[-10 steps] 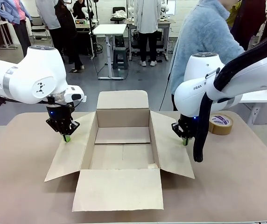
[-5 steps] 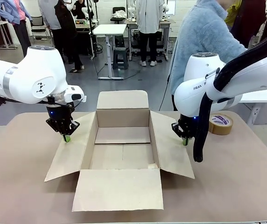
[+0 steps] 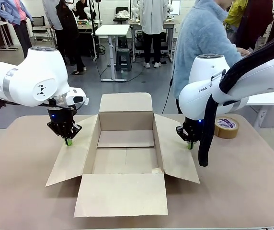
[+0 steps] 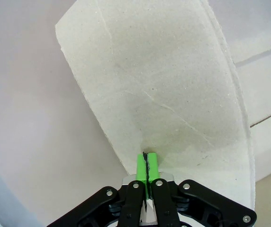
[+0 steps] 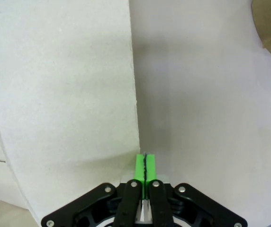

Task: Wrap the clocks to prevent damage.
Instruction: Once the human has placed the objects inside and stepped back, release both hands from the side flaps of the Package Box.

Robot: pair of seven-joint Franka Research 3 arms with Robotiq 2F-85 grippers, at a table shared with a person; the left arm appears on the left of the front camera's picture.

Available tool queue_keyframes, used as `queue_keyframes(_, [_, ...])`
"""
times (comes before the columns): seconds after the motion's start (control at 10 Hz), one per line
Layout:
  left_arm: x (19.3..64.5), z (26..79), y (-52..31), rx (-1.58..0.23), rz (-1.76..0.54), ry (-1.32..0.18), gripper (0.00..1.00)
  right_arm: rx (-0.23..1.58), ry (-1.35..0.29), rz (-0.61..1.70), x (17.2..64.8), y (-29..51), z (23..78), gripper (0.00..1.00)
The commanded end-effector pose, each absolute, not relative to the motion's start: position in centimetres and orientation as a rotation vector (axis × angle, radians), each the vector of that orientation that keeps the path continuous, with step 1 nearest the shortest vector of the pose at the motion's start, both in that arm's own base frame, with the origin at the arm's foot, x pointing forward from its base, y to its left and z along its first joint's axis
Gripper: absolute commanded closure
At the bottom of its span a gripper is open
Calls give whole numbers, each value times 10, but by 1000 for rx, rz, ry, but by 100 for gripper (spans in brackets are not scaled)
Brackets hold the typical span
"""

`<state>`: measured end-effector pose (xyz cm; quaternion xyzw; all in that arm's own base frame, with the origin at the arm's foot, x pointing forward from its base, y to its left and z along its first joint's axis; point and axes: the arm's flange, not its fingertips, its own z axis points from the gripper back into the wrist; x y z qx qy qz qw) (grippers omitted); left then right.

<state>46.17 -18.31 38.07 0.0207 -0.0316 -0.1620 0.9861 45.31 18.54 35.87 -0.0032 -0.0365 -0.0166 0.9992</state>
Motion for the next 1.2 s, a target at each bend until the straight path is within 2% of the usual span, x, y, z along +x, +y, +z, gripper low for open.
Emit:
queue_keyframes(0.0, [461,381,-183,48,-321,-68,100,-12,-82,-47,452,186,358,99])
queue_keyframes(1.1, [461,381,-183,48,-321,-68,100,-12,-82,-47,452,186,358,99])
